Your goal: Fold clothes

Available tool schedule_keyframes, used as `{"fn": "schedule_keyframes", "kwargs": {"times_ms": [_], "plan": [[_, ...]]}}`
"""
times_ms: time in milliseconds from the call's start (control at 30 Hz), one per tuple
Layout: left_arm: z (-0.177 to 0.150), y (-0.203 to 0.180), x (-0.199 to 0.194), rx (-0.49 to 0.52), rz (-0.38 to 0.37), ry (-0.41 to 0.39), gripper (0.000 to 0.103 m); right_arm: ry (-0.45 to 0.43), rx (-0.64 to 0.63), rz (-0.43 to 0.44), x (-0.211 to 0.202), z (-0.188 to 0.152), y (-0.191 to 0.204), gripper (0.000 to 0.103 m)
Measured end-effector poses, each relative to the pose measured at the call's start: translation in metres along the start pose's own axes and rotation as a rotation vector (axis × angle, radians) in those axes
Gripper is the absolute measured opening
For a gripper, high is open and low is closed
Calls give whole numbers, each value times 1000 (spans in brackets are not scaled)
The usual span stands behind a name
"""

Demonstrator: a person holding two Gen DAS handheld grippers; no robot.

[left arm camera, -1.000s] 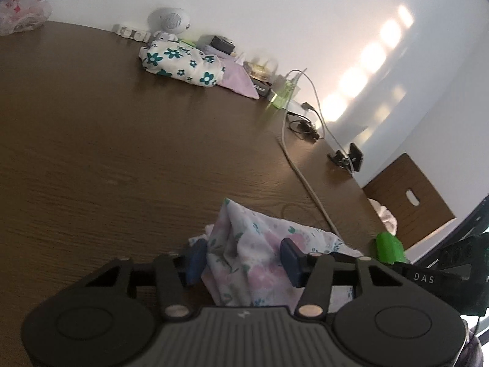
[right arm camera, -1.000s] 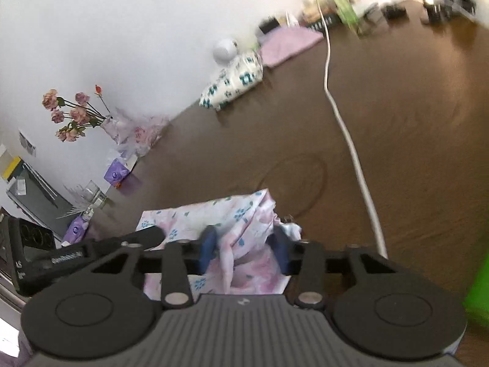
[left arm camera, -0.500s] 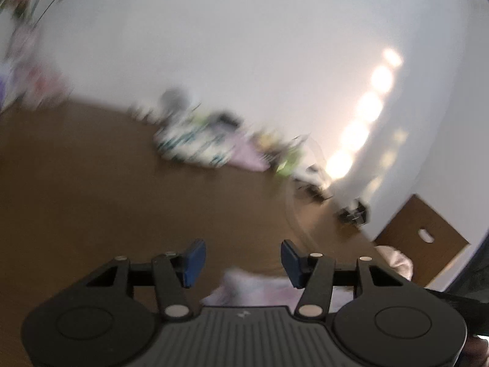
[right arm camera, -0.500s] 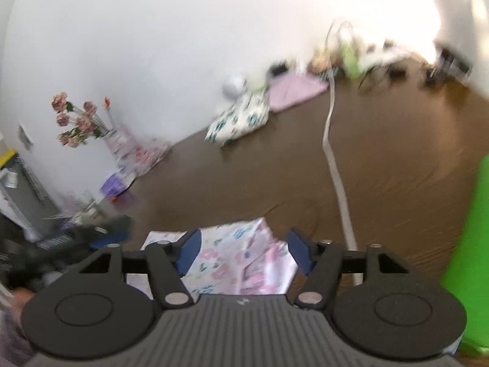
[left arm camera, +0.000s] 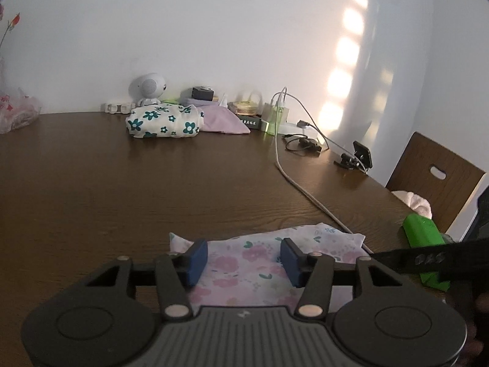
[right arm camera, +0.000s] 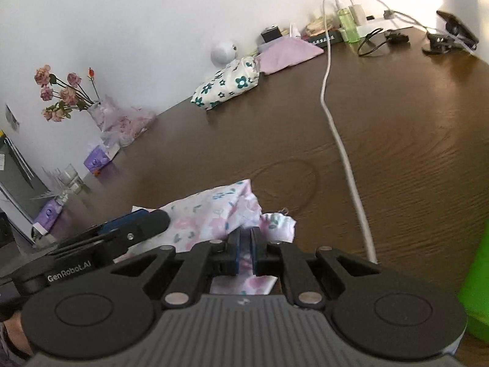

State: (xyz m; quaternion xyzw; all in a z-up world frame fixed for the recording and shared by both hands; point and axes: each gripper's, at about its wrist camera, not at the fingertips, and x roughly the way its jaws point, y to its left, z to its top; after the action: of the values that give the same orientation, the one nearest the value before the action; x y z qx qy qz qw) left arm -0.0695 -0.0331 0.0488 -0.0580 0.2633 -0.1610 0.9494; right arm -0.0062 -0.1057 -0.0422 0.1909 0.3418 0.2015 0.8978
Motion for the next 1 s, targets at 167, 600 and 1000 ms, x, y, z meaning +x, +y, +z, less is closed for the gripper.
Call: {"fn": "schedule_keyframes", "kwargs": {"times_ms": [167, 600, 1000], "plan": [[-3, 3, -1, 5, -8, -5, 62, -120, 50, 54, 10, 1, 27, 11], [-7, 0, 5, 30, -7, 11, 65, 34, 46, 159, 165, -23, 144, 8], [-8, 1, 8, 25, -32, 15, 66, -6, 67, 171, 160, -31, 211, 38]]}}
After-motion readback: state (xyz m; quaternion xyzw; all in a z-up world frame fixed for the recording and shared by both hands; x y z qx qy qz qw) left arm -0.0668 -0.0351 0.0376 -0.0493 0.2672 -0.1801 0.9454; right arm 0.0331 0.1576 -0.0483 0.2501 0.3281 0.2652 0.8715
